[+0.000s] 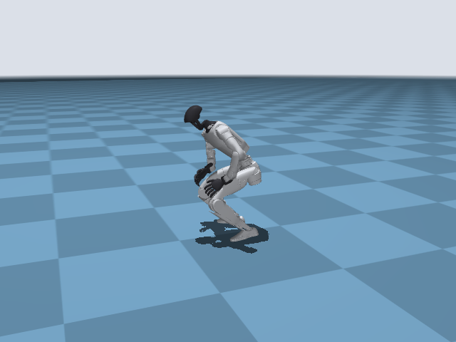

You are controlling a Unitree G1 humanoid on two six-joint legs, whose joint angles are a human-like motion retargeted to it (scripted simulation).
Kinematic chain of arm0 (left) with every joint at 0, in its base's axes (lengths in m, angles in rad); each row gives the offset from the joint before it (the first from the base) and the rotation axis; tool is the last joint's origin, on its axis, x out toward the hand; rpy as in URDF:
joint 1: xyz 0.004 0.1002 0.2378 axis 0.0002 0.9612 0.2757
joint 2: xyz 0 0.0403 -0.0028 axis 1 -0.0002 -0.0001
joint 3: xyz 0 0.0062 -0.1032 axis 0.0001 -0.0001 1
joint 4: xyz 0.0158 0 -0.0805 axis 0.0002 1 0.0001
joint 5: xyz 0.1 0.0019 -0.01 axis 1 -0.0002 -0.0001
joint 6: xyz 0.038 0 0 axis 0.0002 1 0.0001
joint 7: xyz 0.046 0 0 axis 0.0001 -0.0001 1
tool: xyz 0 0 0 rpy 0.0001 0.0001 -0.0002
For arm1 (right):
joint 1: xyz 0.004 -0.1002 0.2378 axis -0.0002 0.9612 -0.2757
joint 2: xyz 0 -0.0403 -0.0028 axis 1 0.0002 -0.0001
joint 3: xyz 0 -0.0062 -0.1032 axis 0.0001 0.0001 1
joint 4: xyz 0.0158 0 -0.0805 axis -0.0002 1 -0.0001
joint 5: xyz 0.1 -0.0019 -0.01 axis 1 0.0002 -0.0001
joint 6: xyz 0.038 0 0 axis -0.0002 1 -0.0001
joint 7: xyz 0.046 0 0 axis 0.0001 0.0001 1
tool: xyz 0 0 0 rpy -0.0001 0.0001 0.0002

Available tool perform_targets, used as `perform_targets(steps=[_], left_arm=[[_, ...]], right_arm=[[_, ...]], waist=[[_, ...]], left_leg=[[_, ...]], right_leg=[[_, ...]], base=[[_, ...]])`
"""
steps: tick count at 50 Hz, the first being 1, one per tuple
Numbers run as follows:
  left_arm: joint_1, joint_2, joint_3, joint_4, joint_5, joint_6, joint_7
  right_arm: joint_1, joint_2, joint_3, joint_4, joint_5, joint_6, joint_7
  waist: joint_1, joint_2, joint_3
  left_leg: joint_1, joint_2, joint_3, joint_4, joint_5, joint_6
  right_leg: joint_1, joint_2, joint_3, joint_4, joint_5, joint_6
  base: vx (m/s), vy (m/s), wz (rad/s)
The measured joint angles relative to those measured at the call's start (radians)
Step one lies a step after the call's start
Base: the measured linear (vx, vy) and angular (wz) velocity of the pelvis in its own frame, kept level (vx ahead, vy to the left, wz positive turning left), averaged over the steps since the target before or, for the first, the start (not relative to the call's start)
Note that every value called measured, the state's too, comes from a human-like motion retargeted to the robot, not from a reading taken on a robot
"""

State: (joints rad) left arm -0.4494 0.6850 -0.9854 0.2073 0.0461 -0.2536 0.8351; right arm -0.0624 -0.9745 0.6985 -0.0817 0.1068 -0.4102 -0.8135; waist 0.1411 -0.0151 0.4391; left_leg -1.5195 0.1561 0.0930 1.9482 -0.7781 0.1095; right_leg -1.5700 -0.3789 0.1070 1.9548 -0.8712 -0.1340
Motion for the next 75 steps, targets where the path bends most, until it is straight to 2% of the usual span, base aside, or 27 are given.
perform_targets(steps=[3, 5, 7, 9, 10, 11, 12, 13, 16, 20, 23, 27, 30, 33, 35, 37, 39, 40, 42, 45, 47, 53, 55, 57, 62, 68, 75], left_arm=[[-0.043, -0.246, -0.057, 0.475, 0.048, 0.099, -0.127], [-0.029, -0.404, -0.015, 0.803, 0.105, 0.192, -0.29], [0.002, -0.499, 0.081, 1.018, 0.136, 0.283, -0.475], [0.051, -0.523, 0.168, 1.091, 0.118, 0.32, -0.59], [0.082, -0.517, 0.202, 1.09, 0.096, 0.318, -0.621], [0.119, -0.498, 0.229, 1.059, 0.082, 0.294, -0.639], [0.153, -0.48, 0.257, 1.027, 0.075, 0.268, -0.659], [0.184, -0.462, 0.287, 0.994, 0.085, 0.24, -0.68], [0.236, -0.445, 0.383, 0.957, 0.137, 0.196, -0.742], [0.229, -0.469, 0.464, 1.0, 0.174, 0.212, -0.779], [0.205, -0.468, 0.434, 1.031, 0.142, 0.223, -0.772], [0.187, -0.427, 0.357, 1.007, 0.098, 0.215, -0.802], [0.193, -0.367, 0.33, 0.925, 0.069, 0.205, -0.855], [0.206, -0.297, 0.341, 0.792, 0.037, 0.185, -0.873], [0.176, -0.254, 0.376, 0.704, 0.039, 0.185, -0.849], [0.115, -0.239, 0.426, 0.666, 0.063, 0.19, -0.8], [0.063, -0.252, 0.476, 0.675, 0.1, 0.225, -0.742], [0.045, -0.268, 0.501, 0.693, 0.122, 0.247, -0.714], [0.037, -0.318, 0.53, 0.752, 0.114, 0.297, -0.665], [0.036, -0.396, 0.528, 0.866, 0.065, 0.345, -0.644], [0.048, -0.435, 0.505, 0.935, 0.085, 0.35, -0.671], [0.119, -0.505, 0.535, 1.0, 0.151, 0.302, -0.721], [0.157, -0.516, 0.547, 0.98, 0.148, 0.284, -0.738], [0.198, -0.518, 0.53, 0.958, 0.121, 0.277, -0.764], [0.266, -0.503, 0.522, 0.959, 0.037, 0.258, -0.856], [0.284, -0.474, 0.578, 0.987, 0.052, 0.268, -0.949], [0.272, -0.468, 0.543, 1.007, 0.094, 0.278, -0.975]], right_arm=[[-0.142, 0.273, 0.169, 0.48, 0.037, 0.057, 0.106], [-0.174, 0.461, 0.142, 0.791, 0.084, 0.149, 0.294], [-0.166, 0.573, 0.036, 0.971, 0.119, 0.28, 0.493], [-0.137, 0.605, -0.032, 1.047, 0.097, 0.375, 0.622], [-0.118, 0.604, -0.049, 1.066, 0.068, 0.403, 0.665], [-0.101, 0.595, -0.057, 1.084, 0.005, 0.408, 0.694], [-0.086, 0.589, -0.07, 1.106, -0.06, 0.408, 0.721], [-0.076, 0.587, -0.093, 1.137, -0.133, 0.398, 0.744], [-0.074, 0.603, -0.219, 1.253, -0.255, 0.384, 0.775], [-0.111, 0.587, -0.353, 1.363, -0.248, 0.39, 0.749], [-0.123, 0.558, -0.334, 1.365, -0.184, 0.384, 0.711], [-0.092, 0.528, -0.304, 1.279, -0.063, 0.369, 0.712], [-0.045, 0.5, -0.302, 1.166, 0.022, 0.361, 0.762], [-0.016, 0.451, -0.271, 1.029, 0.116, 0.337, 0.804], [-0.036, 0.418, -0.269, 0.934, 0.179, 0.327, 0.799], [-0.084, 0.409, -0.307, 0.865, 0.195, 0.309, 0.746], [-0.131, 0.439, -0.364, 0.83, 0.19, 0.303, 0.663], [-0.148, 0.464, -0.397, 0.821, 0.175, 0.3, 0.615], [-0.168, 0.539, -0.432, 0.837, 0.171, 0.3, 0.519], [-0.202, 0.661, -0.403, 0.93, 0.207, 0.307, 0.439], [-0.204, 0.722, -0.356, 1.014, 0.192, 0.32, 0.46], [-0.078, 0.783, -0.297, 1.089, 0.026, 0.329, 0.559], [-0.024, 0.784, -0.301, 1.073, 0.044, 0.321, 0.603], [0.011, 0.782, -0.298, 1.068, 0.12, 0.325, 0.656], [0.055, 0.773, -0.317, 1.109, 0.202, 0.35, 0.753], [0.069, 0.751, -0.334, 1.15, 0.07, 0.38, 0.814], [0.017, 0.754, -0.297, 1.173, 0.082, 0.374, 0.819]], waist=[[0.009, -0.077, -0.122], [-0.009, -0.097, -0.172], [-0.027, -0.11, -0.223], [-0.035, -0.12, -0.265], [-0.036, -0.122, -0.281], [-0.038, -0.12, -0.291], [-0.039, -0.114, -0.304], [-0.039, -0.101, -0.323], [-0.05, -0.059, -0.388], [-0.085, -0.035, -0.412], [-0.075, -0.038, -0.42], [-0.033, -0.058, -0.456], [-0.004, -0.069, -0.496], [0.016, -0.067, -0.528], [0.024, -0.068, -0.513], [0.032, -0.078, -0.45], [0.029, -0.083, -0.354], [0.023, -0.082, -0.301], [0.0, -0.072, -0.199], [-0.048, -0.062, -0.095], [-0.074, -0.063, -0.085], [-0.063, -0.071, -0.141], [-0.055, -0.067, -0.164], [-0.057, -0.064, -0.194], [-0.075, -0.073, -0.289], [-0.062, -0.083, -0.395], [-0.066, -0.083, -0.421]], left_leg=[[0.236, -0.023, 0.034, -0.379, 0.054, -0.06], [0.446, -0.043, 0.044, -0.674, 0.152, -0.12], [0.673, -0.07, 0.053, -1.02, 0.369, -0.166], [0.91, -0.094, 0.058, -1.388, 0.658, -0.188], [1.025, -0.102, 0.062, -1.563, 0.803, -0.193], [1.122, -0.097, 0.084, -1.689, 0.893, -0.206], [1.205, -0.085, 0.115, -1.795, 0.96, -0.223], [1.26, -0.058, 0.163, -1.858, 0.981, -0.249], [1.329, 0.006, 0.314, -1.901, 0.944, -0.309], [1.363, -0.049, 0.297, -1.822, 0.855, -0.29], [1.361, -0.097, 0.173, -1.769, 0.84, -0.283], [1.367, -0.138, 0.053, -1.755, 0.866, -0.282], [1.383, -0.138, 0.008, -1.778, 0.929, -0.273], [1.394, -0.126, -0.007, -1.788, 0.98, -0.295], [1.388, -0.123, 0.007, -1.74, 0.804, -0.295], [1.356, -0.125, 0.041, -1.61, 0.457, -0.269], [1.288, -0.117, 0.068, -1.397, 0.187, -0.209], [1.244, -0.109, 0.076, -1.274, 0.103, -0.168], [1.18, -0.095, 0.075, -1.119, 0.099, -0.093], [1.176, -0.093, 0.069, -1.163, 0.183, -0.077], [1.207, -0.102, 0.071, -1.309, 0.249, -0.096], [1.286, -0.126, 0.101, -1.716, 0.442, -0.125], [1.303, -0.123, 0.106, -1.785, 0.467, -0.132], [1.311, -0.118, 0.108, -1.823, 0.479, -0.13], [1.34, -0.119, 0.103, -1.86, 0.481, -0.13], [1.392, -0.12, 0.106, -1.86, 0.452, -0.13], [1.418, -0.113, 0.119, -1.803, 0.416, -0.126]], right_leg=[[0.222, 0.011, -0.08, -0.367, 0.093, 0.047], [0.46, 0.011, -0.176, -0.672, 0.204, 0.087], [0.719, 0.025, -0.279, -1.039, 0.439, 0.146], [0.983, 0.061, -0.356, -1.438, 0.773, 0.218], [1.109, 0.082, -0.381, -1.631, 0.95, 0.256], [1.208, 0.101, -0.381, -1.766, 1.077, 0.306], [1.291, 0.124, -0.38, -1.879, 1.174, 0.351], [1.344, 0.155, -0.378, -1.947, 1.212, 0.385], [1.419, 0.224, -0.405, -2.023, 1.144, 0.396], [1.488, 0.176, -0.421, -1.967, 1.035, 0.382], [1.498, 0.159, -0.371, -1.912, 1.055, 0.355], [1.502, 0.156, -0.271, -1.884, 1.086, 0.366], [1.509, 0.168, -0.174, -1.896, 1.159, 0.387], [1.512, 0.169, -0.205, -1.889, 1.215, 0.389], [1.496, 0.158, -0.279, -1.819, 1.032, 0.363], [1.45, 0.13, -0.316, -1.662, 0.673, 0.374], [1.384, 0.099, -0.312, -1.448, 0.38, 0.331], [1.347, 0.084, -0.305, -1.336, 0.273, 0.297], [1.297, 0.073, -0.284, -1.196, 0.22, 0.208], [1.282, 0.09, -0.276, -1.219, 0.29, 0.142], [1.301, 0.11, -0.288, -1.352, 0.374, 0.159], [1.352, 0.157, -0.328, -1.746, 0.617, 0.282], [1.368, 0.175, -0.337, -1.82, 0.648, 0.301], [1.383, 0.19, -0.34, -1.874, 0.68, 0.284], [1.436, 0.201, -0.359, -1.951, 0.713, 0.325], [1.494, 0.202, -0.365, -1.967, 0.694, 0.338], [1.508, 0.197, -0.332, -1.907, 0.634, 0.278]], base=[[0.29, -0.1, -0.13], [0.36, -0.07, -0.18], [0.41, -0.07, -0.03], [0.43, -0.09, 0.03], [0.42, -0.11, 0.1], [0.39, -0.13, 0.12], [0.34, -0.18, 0.1], [0.27, -0.23, 0.07], [0.16, -0.18, 0.27], [0.07, 0.1, 0.61], [0.0, 0.0, 0.08], [0.03, -0.06, -0.13], [0.05, -0.07, -0.07], [0.01, -0.02, -0.02], [-0.13, -0.02, -0.07], [-0.25, -0.05, -0.07], [-0.28, -0.07, 0.05], [-0.28, -0.06, 0.14], [-0.27, -0.04, 0.09], [-0.19, -0.02, -0.05], [-0.11, 0.0, -0.11], [-0.07, 0.0, -0.23], [0.0, 0.0, -0.11], [0.07, 0.0, -0.05], [0.13, -0.01, 0.08], [0.16, -0.01, -0.04], [0.07, 0.0, -0.14]])
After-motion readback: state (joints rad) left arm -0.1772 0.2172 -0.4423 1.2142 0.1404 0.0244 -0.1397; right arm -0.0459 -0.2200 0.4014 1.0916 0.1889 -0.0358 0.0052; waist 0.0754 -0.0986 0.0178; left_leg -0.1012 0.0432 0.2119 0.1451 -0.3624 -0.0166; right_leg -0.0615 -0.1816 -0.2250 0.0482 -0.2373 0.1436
